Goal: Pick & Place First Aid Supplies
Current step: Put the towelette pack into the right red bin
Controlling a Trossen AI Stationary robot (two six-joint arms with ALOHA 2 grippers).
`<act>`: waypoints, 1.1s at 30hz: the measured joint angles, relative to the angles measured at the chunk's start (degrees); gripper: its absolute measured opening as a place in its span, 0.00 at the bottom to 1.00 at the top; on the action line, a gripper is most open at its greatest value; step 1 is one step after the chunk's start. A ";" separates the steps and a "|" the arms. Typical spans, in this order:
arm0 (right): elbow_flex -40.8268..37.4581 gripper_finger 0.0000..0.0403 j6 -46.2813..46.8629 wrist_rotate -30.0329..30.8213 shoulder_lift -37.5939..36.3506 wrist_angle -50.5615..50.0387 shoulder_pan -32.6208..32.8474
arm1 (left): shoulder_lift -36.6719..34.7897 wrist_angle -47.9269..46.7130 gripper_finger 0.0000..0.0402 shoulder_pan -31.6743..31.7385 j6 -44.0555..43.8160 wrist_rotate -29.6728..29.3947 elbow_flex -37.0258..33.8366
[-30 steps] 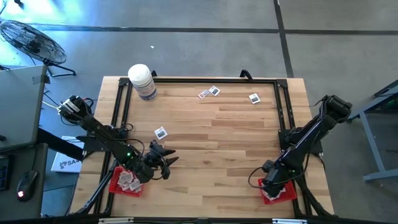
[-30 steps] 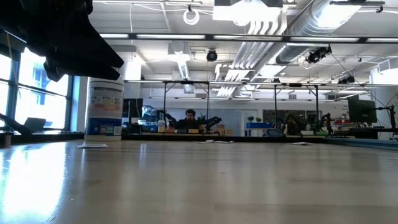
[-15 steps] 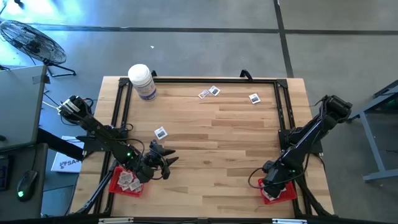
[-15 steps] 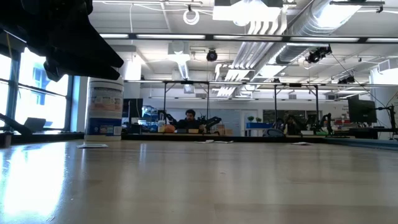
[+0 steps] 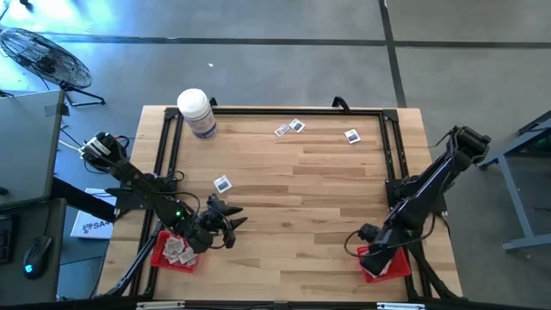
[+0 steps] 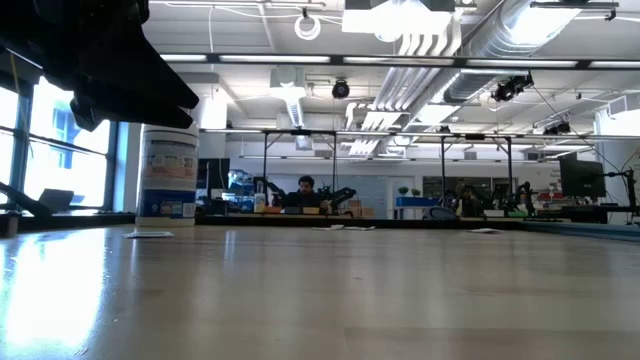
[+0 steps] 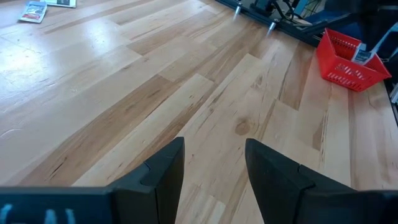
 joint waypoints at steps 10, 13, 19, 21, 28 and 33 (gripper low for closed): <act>-3.82 0.01 2.08 -0.33 0.02 0.83 0.00 | 0.01 -0.03 0.42 0.01 0.00 0.55 0.00; -3.85 0.04 2.04 -1.32 0.02 -0.40 0.01 | 0.00 -0.07 0.42 0.01 0.00 0.61 0.00; -3.85 0.14 1.96 -3.18 0.02 -2.94 0.02 | -0.02 -0.12 0.42 0.01 0.00 0.59 -0.01; -3.85 0.18 1.96 -3.66 0.02 -4.38 0.02 | 0.00 -0.12 0.42 0.01 0.00 0.57 0.00; -0.97 0.26 1.85 -6.86 0.02 -12.91 0.02 | 0.00 -0.14 0.42 0.01 0.00 0.55 -0.01; 2.21 0.25 2.09 2.73 0.02 -12.91 1.02 | 0.01 -0.18 0.42 0.01 0.00 0.52 -0.01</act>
